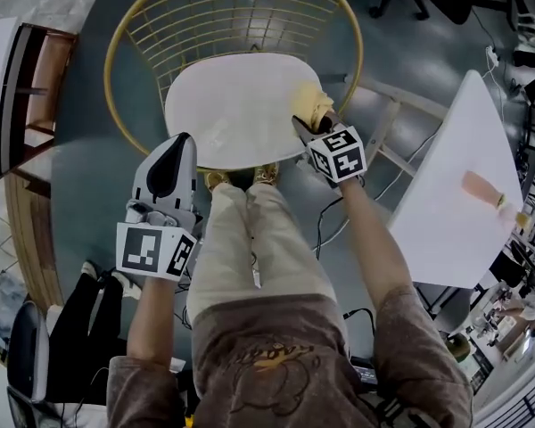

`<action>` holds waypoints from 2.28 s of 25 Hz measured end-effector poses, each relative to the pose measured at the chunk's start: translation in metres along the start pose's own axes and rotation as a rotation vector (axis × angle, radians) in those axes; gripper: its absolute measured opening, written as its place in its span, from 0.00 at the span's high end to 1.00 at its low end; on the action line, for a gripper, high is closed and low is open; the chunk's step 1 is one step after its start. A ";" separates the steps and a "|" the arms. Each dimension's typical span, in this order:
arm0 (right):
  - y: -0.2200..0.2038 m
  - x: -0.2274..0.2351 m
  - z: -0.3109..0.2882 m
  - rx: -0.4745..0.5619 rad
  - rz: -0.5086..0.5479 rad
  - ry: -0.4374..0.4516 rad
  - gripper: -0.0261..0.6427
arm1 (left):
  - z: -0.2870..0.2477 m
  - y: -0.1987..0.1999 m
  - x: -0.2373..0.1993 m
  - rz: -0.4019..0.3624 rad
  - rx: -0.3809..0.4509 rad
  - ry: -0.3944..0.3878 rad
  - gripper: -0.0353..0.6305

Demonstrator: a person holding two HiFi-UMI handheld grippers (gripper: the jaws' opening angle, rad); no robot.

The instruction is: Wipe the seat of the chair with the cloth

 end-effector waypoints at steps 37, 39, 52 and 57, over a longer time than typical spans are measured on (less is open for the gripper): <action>-0.028 -0.013 -0.082 -0.189 -0.131 0.014 0.80 | -0.002 -0.014 -0.001 0.039 -0.042 0.022 0.94; -0.024 -0.022 -0.091 -0.195 -0.113 0.034 0.80 | 0.000 -0.015 -0.002 0.041 -0.042 0.027 0.94; -0.007 -0.066 -0.123 -0.190 -0.062 0.074 0.80 | 0.008 -0.021 -0.011 0.062 -0.034 0.055 0.94; -0.005 -0.069 -0.123 -0.181 -0.041 0.083 0.80 | 0.006 -0.020 -0.014 0.070 -0.033 0.068 0.94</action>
Point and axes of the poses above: the fingertips, and each gripper's own axes: z backward along the fingers, x to its right, y out of its top, the point moved 10 cm from there along z, backward along the fingers, and after that the axes turned 2 degrees about x, right-handed, at the moved point
